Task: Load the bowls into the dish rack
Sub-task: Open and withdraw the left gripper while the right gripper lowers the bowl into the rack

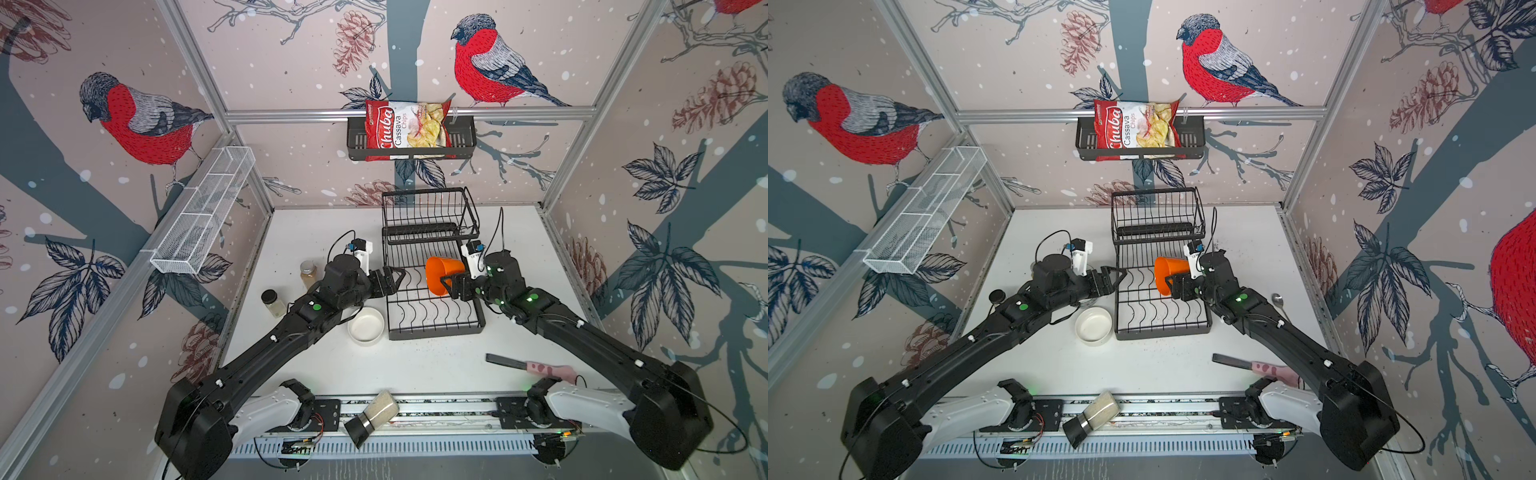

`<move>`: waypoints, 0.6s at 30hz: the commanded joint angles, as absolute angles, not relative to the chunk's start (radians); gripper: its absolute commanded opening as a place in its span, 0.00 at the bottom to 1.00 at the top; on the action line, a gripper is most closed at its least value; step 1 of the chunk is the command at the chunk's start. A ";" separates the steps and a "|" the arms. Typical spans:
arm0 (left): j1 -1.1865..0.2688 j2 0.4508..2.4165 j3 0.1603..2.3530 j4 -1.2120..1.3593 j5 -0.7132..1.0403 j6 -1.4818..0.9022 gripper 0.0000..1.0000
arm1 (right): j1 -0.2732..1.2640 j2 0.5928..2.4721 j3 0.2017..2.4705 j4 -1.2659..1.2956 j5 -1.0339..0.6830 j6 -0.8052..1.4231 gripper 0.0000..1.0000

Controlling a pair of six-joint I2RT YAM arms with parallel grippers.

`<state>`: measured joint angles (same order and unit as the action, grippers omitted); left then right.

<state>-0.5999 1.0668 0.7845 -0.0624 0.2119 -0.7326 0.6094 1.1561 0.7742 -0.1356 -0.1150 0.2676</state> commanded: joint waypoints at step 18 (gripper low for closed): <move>-0.542 0.868 0.716 -0.226 0.088 -0.677 0.94 | 0.863 1.377 0.899 -0.106 0.386 0.144 0.76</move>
<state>-0.5449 0.8749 0.7166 -0.1963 0.1219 -0.6998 0.8471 1.3579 0.8787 -0.1421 0.2710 0.1772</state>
